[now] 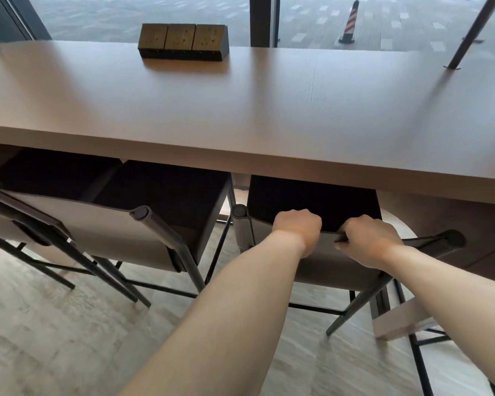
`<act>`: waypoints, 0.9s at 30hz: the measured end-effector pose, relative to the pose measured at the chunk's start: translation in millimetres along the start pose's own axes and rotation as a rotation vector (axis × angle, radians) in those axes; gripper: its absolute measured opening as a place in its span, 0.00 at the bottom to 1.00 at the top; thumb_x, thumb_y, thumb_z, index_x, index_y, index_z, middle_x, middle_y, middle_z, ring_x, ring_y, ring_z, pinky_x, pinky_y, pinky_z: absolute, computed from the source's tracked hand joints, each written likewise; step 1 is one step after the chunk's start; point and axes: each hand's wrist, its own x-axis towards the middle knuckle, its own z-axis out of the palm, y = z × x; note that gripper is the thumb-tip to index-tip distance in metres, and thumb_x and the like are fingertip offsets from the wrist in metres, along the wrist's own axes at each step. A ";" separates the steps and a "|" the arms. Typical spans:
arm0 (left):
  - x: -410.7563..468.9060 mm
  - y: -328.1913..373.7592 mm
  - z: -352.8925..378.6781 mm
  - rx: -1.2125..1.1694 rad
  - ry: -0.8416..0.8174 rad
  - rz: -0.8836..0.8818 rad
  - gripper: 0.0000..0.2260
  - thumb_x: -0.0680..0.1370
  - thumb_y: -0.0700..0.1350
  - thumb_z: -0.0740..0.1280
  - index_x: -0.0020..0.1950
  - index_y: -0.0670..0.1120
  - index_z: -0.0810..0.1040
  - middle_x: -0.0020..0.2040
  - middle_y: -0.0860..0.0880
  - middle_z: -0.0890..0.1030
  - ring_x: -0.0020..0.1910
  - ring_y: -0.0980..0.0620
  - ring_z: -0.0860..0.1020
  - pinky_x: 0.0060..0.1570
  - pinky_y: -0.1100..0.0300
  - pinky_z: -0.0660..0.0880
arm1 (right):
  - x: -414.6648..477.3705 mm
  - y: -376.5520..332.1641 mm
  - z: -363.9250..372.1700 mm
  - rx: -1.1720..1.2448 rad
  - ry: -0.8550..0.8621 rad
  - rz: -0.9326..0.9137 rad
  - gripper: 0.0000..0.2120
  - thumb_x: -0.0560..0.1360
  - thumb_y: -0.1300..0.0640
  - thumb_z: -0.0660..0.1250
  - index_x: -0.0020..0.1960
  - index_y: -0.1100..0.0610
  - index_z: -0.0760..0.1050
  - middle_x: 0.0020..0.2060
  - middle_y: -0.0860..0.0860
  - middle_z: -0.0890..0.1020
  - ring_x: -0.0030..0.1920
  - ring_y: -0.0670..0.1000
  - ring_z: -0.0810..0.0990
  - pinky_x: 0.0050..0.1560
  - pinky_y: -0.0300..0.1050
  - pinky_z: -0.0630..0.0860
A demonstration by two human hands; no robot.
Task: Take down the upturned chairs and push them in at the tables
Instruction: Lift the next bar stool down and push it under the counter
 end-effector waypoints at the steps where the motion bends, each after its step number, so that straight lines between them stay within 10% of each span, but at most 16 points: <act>1: 0.2 0.7 0.2 0.001 -0.001 -0.005 0.08 0.77 0.36 0.63 0.40 0.45 0.72 0.35 0.47 0.75 0.31 0.48 0.74 0.32 0.54 0.70 | -0.3 0.1 -0.9 -0.001 -0.006 -0.005 0.09 0.79 0.48 0.65 0.53 0.49 0.81 0.42 0.48 0.82 0.40 0.52 0.80 0.39 0.45 0.77; 27: -3.1 20.5 7.9 -0.082 0.037 0.030 0.07 0.79 0.48 0.63 0.43 0.47 0.77 0.36 0.49 0.78 0.32 0.51 0.77 0.34 0.57 0.74 | -15.0 -20.5 -5.4 -0.017 -0.044 0.041 0.10 0.75 0.54 0.63 0.36 0.50 0.72 0.31 0.48 0.77 0.30 0.49 0.76 0.27 0.41 0.68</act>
